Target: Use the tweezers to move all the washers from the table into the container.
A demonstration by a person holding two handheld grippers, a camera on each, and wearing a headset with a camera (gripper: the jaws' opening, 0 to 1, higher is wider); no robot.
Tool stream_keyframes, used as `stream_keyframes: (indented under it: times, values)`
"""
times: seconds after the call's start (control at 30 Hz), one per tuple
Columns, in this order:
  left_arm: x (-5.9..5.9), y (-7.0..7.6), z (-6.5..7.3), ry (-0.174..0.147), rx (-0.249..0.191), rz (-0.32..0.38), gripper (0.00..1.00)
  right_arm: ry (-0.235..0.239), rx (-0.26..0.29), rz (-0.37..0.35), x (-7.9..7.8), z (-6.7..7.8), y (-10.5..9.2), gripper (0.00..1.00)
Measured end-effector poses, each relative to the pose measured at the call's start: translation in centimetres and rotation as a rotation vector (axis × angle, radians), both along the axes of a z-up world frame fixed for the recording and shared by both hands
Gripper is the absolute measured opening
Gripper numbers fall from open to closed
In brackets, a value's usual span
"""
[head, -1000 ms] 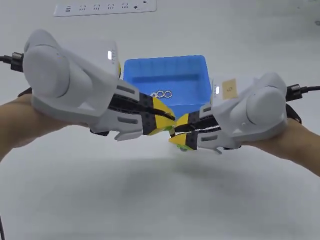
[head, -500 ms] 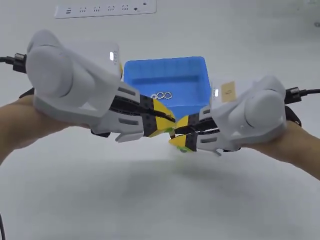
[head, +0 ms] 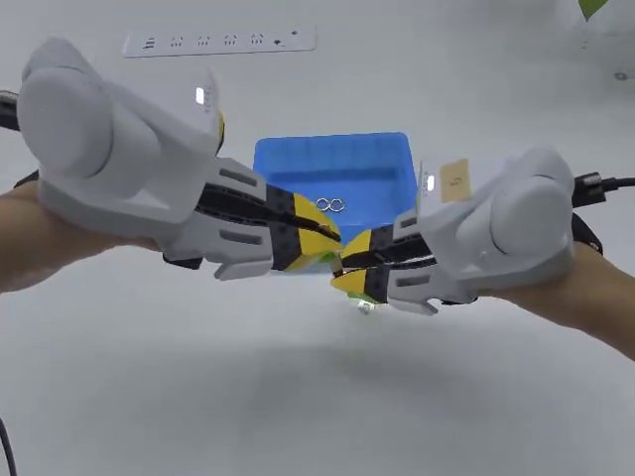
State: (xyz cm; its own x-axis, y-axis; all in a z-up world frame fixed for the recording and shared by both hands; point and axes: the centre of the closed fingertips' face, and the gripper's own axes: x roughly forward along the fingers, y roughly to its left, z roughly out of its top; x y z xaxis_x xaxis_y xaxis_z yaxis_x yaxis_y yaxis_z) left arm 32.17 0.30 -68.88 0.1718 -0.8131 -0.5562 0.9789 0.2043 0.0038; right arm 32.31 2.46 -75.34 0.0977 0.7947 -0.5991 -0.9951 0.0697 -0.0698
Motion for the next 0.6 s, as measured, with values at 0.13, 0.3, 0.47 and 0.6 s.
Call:
stream_keyframes:
  times: [0.13, 0.3, 0.47, 0.6]
  values:
    - [0.1, 0.0, 1.1, -0.023, -0.006, -0.002, 0.07, -0.03, 0.0, -0.005, 0.4, 1.2, 0.1, 0.1]
    - [0.7, -0.1, 2.3, -0.056, -0.02, -0.003, 0.07, -0.069, -0.01, -0.014, 1.2, 2.4, -0.2, 0.1]
    - [1.7, -0.2, 3.2, -0.092, -0.011, -0.025, 0.07, -0.107, -0.016, -0.018, 2.5, 3.3, -0.6, 0.1]
    - [2.8, -0.4, 3.7, -0.11, -0.009, -0.038, 0.07, -0.128, -0.018, -0.027, 3.7, 3.8, -0.6, 0.1]
